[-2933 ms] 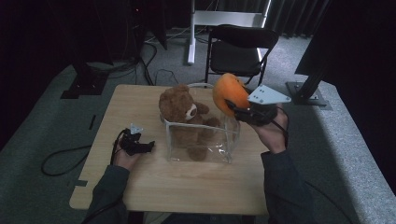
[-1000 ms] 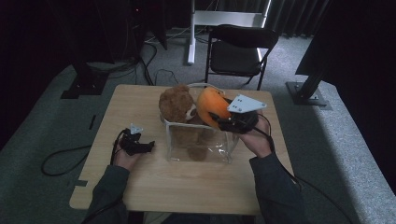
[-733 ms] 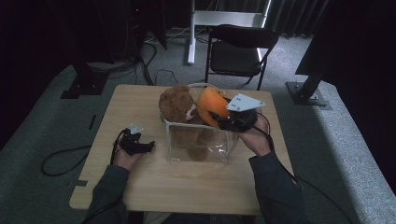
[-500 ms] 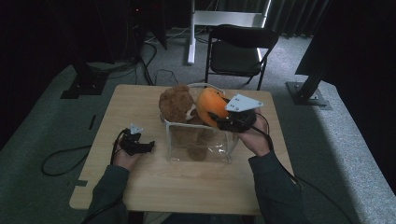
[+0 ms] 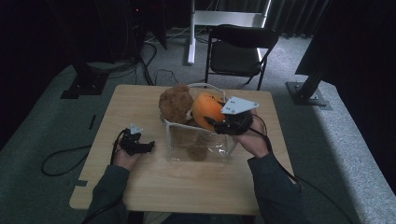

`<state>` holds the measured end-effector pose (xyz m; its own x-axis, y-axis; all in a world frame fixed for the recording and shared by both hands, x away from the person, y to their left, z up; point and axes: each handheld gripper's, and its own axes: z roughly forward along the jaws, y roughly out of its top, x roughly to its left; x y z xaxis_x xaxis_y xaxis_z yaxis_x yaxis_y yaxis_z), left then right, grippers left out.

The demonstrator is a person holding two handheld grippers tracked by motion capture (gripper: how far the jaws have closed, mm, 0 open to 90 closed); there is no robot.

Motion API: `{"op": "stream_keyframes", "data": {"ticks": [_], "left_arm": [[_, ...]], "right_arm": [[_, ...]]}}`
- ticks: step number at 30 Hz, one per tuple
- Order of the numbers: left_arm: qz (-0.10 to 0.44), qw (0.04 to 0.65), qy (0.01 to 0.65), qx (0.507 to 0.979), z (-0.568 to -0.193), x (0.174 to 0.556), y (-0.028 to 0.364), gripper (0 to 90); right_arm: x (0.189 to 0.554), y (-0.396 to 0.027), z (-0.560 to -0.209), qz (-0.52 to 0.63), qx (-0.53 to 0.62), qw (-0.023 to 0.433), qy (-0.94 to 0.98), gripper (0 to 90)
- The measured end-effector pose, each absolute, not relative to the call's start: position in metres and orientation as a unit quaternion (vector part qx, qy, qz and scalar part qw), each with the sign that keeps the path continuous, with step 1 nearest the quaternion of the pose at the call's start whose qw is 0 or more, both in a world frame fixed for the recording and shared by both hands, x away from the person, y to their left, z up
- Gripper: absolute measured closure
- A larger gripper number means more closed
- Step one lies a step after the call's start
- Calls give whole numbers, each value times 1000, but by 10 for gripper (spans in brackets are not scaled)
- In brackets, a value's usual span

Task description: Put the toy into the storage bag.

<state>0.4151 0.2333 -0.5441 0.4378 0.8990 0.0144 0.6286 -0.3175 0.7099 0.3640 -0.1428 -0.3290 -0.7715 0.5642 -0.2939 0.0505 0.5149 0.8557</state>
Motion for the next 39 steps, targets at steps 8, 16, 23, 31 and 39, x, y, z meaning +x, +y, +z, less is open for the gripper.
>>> {"op": "stream_keyframes", "data": {"ticks": [8,16,23,31,39], "left_arm": [[209,323,487,784,-544,415,233,161],[210,322,486,785,-544,415,233,161],[210,322,486,785,-544,415,233,161],[209,322,487,784,-544,415,233,161],[209,322,487,784,-544,415,233,161]], "right_arm": [[362,-142,-328,469,180,253,827,383],[368,-144,-331,464,191,256,826,382],[373,-141,-339,427,201,285,834,380],[368,-143,-342,437,192,249,843,378],[368,-146,-346,439,191,231,847,371]]}}
